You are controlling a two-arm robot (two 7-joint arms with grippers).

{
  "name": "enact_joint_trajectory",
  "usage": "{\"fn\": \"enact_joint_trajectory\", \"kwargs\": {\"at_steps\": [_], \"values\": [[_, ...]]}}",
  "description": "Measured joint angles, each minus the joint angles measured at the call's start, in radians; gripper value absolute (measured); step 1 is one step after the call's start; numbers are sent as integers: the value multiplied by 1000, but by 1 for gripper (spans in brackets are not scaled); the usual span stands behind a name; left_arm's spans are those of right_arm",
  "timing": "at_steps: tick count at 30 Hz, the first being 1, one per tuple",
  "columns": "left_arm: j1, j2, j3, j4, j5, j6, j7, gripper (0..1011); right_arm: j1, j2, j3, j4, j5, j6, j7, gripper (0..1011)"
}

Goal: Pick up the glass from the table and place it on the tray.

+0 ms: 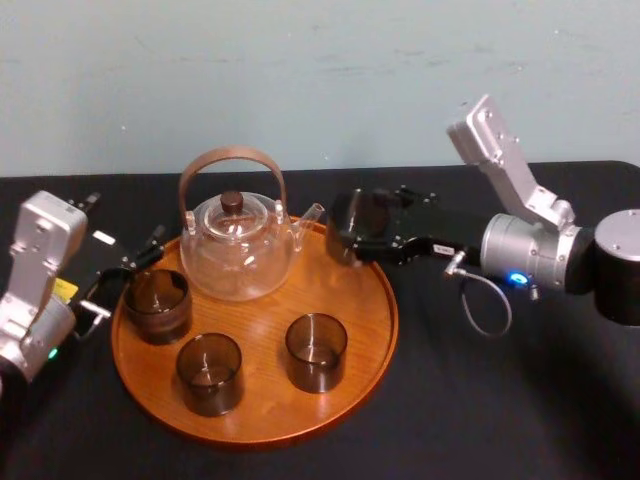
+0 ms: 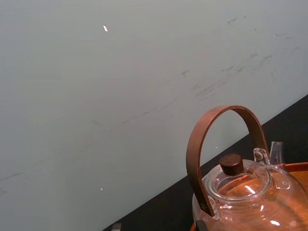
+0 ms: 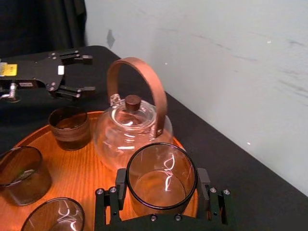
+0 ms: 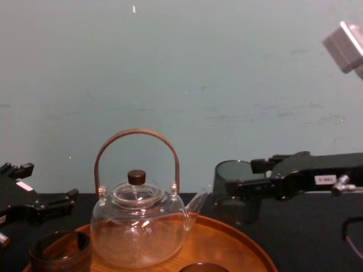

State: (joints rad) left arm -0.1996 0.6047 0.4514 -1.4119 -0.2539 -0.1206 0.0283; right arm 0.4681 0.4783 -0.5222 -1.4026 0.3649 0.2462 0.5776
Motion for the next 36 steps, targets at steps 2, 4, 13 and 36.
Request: {"fn": "enact_joint_trajectory", "kwargs": {"at_steps": [2, 4, 13, 36], "values": [[0, 0, 0, 0, 0, 0, 0, 1001, 6, -4, -9, 7, -1, -2, 3, 883], [0, 0, 0, 0, 0, 0, 0, 1002, 14, -11, -20, 19, -3, -6, 8, 882], [0, 0, 0, 0, 0, 0, 0, 1002, 38, -39, -56, 79, -16, -25, 13, 883], [0, 0, 0, 0, 0, 0, 0, 1002, 62, -88, -79, 206, -41, -65, 21, 883]]}}
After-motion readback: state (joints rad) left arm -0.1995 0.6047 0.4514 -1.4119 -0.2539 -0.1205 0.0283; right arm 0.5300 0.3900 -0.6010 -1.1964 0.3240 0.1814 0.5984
